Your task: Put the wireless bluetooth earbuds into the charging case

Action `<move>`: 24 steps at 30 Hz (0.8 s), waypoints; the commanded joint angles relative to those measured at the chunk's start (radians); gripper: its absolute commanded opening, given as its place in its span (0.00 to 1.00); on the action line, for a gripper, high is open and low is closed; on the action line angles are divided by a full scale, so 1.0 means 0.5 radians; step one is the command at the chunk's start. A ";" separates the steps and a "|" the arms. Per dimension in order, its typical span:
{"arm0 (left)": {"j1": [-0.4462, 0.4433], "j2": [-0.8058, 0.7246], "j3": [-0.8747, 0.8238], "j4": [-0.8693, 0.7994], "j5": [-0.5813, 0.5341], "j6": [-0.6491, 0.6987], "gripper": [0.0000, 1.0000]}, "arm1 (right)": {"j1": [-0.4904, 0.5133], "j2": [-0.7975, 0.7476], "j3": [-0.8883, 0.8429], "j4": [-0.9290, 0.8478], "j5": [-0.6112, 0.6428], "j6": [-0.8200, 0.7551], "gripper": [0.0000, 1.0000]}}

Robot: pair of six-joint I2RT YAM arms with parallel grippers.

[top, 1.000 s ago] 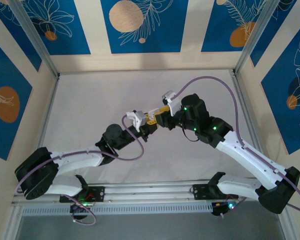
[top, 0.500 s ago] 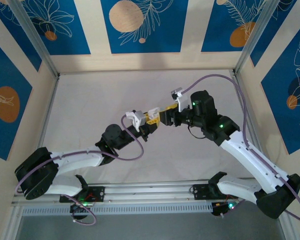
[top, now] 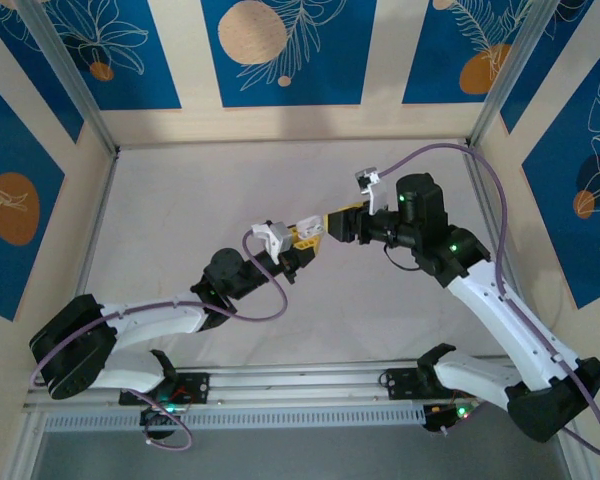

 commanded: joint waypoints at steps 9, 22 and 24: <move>-0.019 -0.021 0.034 0.105 0.084 0.083 0.14 | -0.017 0.105 0.049 -0.081 -0.122 0.063 0.56; -0.019 0.009 0.133 -0.069 0.314 0.224 0.11 | -0.505 0.183 0.251 -0.296 -0.619 0.455 0.64; -0.019 0.008 0.149 -0.105 0.338 0.226 0.11 | -0.515 0.291 0.342 -0.393 -0.698 0.439 0.64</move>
